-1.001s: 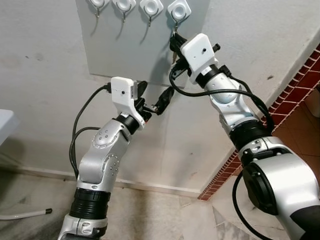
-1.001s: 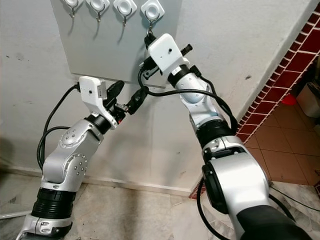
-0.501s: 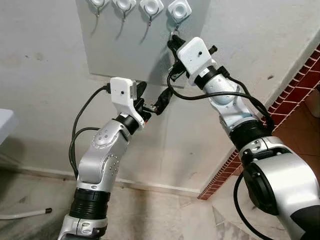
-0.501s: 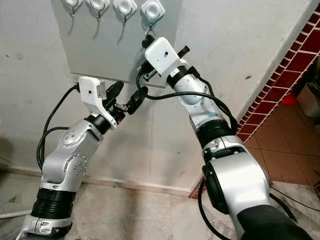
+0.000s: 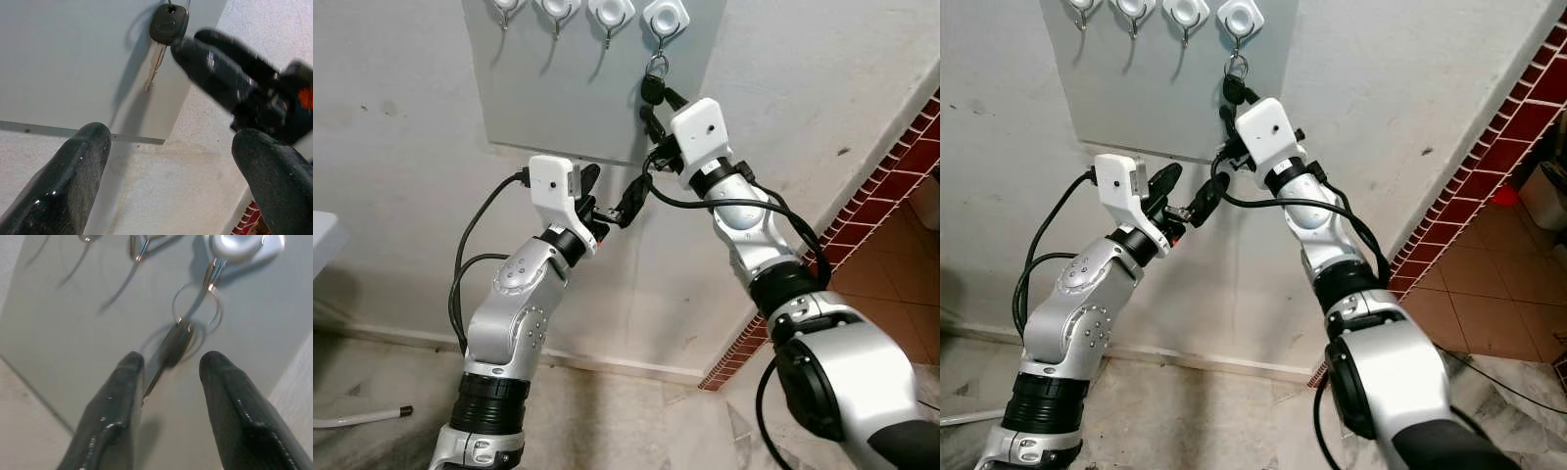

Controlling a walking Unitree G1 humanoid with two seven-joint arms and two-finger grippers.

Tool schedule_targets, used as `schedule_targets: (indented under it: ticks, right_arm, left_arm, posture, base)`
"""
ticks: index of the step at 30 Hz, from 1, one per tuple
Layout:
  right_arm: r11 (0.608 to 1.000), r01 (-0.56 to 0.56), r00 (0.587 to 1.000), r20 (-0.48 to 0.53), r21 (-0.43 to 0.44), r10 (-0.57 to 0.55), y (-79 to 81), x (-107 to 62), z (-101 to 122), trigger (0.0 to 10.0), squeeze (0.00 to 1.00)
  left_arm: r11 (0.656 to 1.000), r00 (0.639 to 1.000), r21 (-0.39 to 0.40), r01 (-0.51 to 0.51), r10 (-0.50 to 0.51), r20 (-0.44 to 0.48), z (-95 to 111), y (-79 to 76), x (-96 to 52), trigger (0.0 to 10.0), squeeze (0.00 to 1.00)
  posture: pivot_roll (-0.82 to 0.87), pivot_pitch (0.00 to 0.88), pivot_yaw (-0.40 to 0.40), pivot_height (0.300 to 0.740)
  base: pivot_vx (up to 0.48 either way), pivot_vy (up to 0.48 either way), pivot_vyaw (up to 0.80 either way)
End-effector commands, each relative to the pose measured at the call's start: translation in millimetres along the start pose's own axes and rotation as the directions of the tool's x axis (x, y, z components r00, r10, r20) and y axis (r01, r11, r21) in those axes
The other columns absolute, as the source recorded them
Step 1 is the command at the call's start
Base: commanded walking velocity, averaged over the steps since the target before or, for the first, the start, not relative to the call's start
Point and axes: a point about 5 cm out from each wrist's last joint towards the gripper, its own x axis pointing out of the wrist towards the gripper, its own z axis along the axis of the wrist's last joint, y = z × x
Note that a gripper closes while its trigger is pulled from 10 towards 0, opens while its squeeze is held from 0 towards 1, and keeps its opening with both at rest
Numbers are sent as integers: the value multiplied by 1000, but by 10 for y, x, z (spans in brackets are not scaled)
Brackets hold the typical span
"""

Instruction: Hang keys on a hook

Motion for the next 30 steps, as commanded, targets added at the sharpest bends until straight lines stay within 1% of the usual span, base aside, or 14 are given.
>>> schedule_targets:
  ticks: [1, 3, 4, 5, 7, 11, 12, 18, 19, 22, 23, 24, 29, 30]
  right_arm:
    - [998, 31, 999, 24, 58, -33, -29, -57, -14, 10000, 1000]
    - [995, 37, 999, 21, 88, -39, -13, -100, -53, 10000, 1000]
    - [992, 54, 998, 11, 114, -56, -5, -172, -113, 10000, 1000]
    - [992, 54, 998, 11, 114, -56, -5, -172, -113, 10000, 1000]
    - [990, 48, 999, -4, 129, -48, 33, -282, -200, 10000, 1000]
    - [986, 77, 997, -37, 147, -72, 22, -513, -347, 10000, 1000]
    - [982, 93, 995, -47, 166, -87, 19, -610, -395, 10000, 1000]
    - [963, 177, 982, -97, 204, -160, 6, -912, -511, 10000, 1000]
    - [956, 204, 977, -113, 211, -183, 17, -1025, -541, 10000, 1000]
    - [944, 251, 964, -146, 216, -223, 23, -1180, -582, 10000, 1000]
    - [933, 283, 953, -171, 222, -248, 37, -1304, -603, 10000, 1000]
    - [927, 297, 949, -182, 229, -259, 46, -1367, -613, 10000, 1000]
    - [913, 336, 931, -229, 230, -285, 85, -1582, -648, 10000, 1000]
    - [904, 359, 920, -249, 231, -302, 96, -1669, -661, 10000, 1000]
  left_arm:
    - [1000, 1000, 5, -9, 9, -3, -18, -16, -13, 10000, 0]
    - [1000, 1000, 5, -17, 17, -6, -38, -8, -20, 10000, 0]
    - [999, 999, 4, -32, 32, -17, -86, 10, -31, 10000, 0]
    - [999, 999, 4, -32, 32, -17, -86, 10, -31, 10000, 0]
    - [998, 997, -1, -57, 57, -44, -175, 40, -56, 10000, 0]
    - [994, 990, 9, -109, 109, -91, -339, 115, -117, 10000, 0]
    - [991, 986, 12, -133, 134, -104, -399, 148, -144, 10000, 0]
    - [980, 970, 11, -200, 199, -138, -528, 221, -205, 10000, 0]
    - [977, 966, 20, -213, 214, -145, -559, 236, -222, 10000, 0]
    - [974, 962, 13, -228, 228, -152, -607, 255, -248, 10000, 0]
    - [971, 958, 13, -238, 237, -162, -659, 272, -276, 10000, 0]
    - [970, 957, 15, -241, 240, -164, -682, 279, -291, 10000, 0]
    - [966, 951, 6, -259, 256, -176, -761, 335, -350, 10000, 0]
    - [965, 951, 12, -262, 260, -168, -782, 362, -381, 10000, 0]
  posture:
    - [26, 96, -106, 714]
    - [26, 93, -105, 714]
    - [26, 94, -104, 714]
    - [26, 94, -104, 714]
    - [25, 93, -96, 714]
    - [24, 92, -91, 714]
    - [22, 91, -88, 714]
    - [11, 85, -72, 714]
    - [5, 81, -66, 714]
    - [-5, 75, -59, 714]
    - [-10, 68, -53, 714]
    - [-12, 67, -52, 714]
    - [-21, 52, -39, 714]
    - [-22, 51, -37, 714]
  base:
    - [0, 0, 0]
    - [0, 0, 0]
    - [0, 0, 0]
    - [0, 0, 0]
    - [0, 0, 0]
    - [0, 0, 0]
    - [0, 0, 0]
    - [0, 0, 0]
    - [0, 0, 0]
    - [0, 0, 0]
    - [0, 0, 0]
    - [0, 0, 0]
    - [0, 0, 0]
    - [0, 0, 0]
